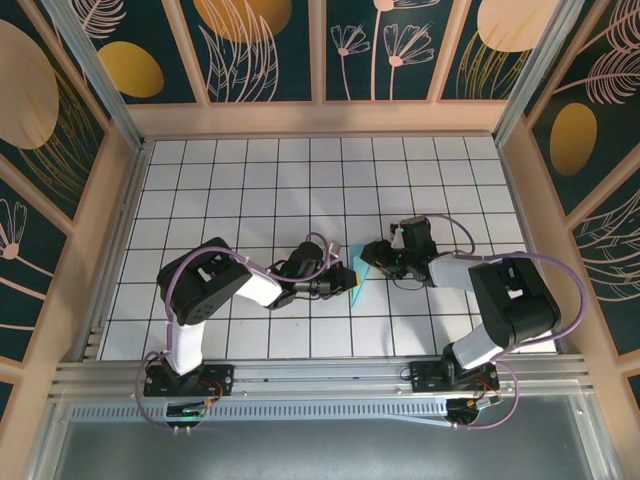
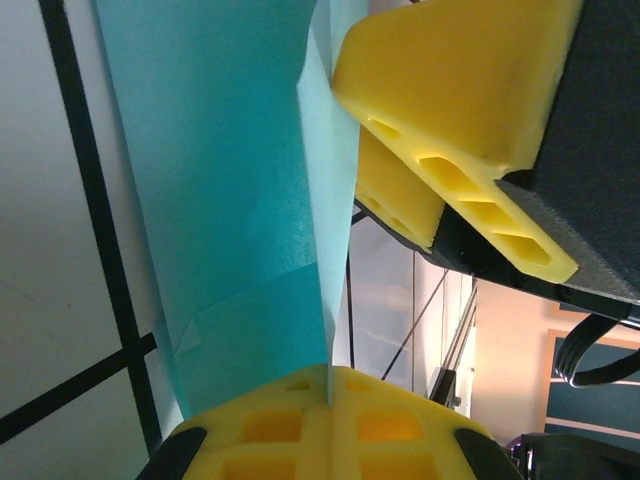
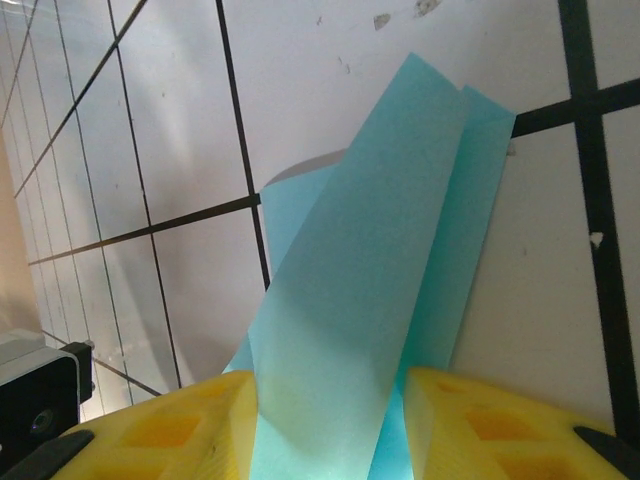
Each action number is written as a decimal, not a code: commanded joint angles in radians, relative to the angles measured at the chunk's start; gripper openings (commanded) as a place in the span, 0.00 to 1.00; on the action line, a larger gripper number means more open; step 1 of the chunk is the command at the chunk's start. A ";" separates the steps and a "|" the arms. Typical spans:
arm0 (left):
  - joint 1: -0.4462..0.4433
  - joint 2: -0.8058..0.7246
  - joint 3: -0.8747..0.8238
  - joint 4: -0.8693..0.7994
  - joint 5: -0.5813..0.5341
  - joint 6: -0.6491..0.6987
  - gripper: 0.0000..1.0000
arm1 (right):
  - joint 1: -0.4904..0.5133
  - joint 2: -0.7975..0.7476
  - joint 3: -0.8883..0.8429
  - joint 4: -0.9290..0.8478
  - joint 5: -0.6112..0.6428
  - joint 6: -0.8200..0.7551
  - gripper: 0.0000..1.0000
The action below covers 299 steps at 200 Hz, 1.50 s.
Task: Fold a paper plane with a square sheet of paper (fold left side to right side)
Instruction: Fold the wing for the fifth time at the center of the table.
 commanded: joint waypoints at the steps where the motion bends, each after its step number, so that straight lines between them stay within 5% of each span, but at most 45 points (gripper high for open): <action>1: 0.007 0.024 -0.008 0.035 0.016 -0.013 0.00 | 0.016 0.028 0.026 0.015 0.032 0.013 0.43; 146: 0.055 -0.041 0.017 -0.073 -0.003 0.063 0.40 | 0.029 0.075 0.028 -0.043 0.066 -0.005 0.40; 189: 0.056 0.006 0.067 -0.081 0.009 0.069 0.40 | 0.029 0.070 0.028 -0.050 0.067 -0.007 0.40; 299: 0.059 0.037 0.101 -0.172 -0.052 0.119 0.18 | 0.031 0.071 0.029 -0.062 0.069 -0.013 0.40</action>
